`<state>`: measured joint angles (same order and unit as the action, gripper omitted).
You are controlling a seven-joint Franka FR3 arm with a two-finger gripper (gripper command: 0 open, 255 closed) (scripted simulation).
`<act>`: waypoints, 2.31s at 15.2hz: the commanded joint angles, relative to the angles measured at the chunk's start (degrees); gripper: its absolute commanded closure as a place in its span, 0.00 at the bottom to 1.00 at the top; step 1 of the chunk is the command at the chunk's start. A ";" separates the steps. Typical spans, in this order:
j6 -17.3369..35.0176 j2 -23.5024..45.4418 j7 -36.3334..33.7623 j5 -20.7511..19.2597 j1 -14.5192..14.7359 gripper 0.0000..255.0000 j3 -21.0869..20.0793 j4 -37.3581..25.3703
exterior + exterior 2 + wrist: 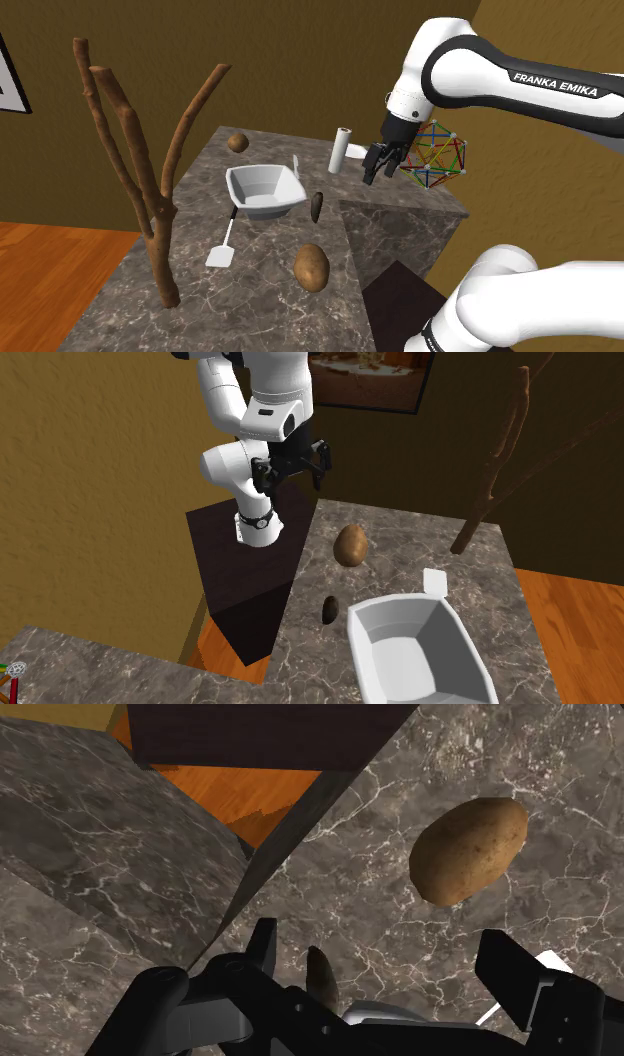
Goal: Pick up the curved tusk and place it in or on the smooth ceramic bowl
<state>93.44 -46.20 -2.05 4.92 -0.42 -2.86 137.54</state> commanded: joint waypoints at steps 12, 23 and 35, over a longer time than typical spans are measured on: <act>26.42 15.93 -5.99 -2.29 -2.52 0.00 -5.16 4.86; 42.01 29.32 -10.98 -6.48 -5.10 0.00 -7.84 4.63; 44.11 30.77 -11.22 -6.82 -5.43 1.00 -8.08 5.30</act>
<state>137.61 -15.45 -13.28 -1.89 -5.83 -10.96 142.79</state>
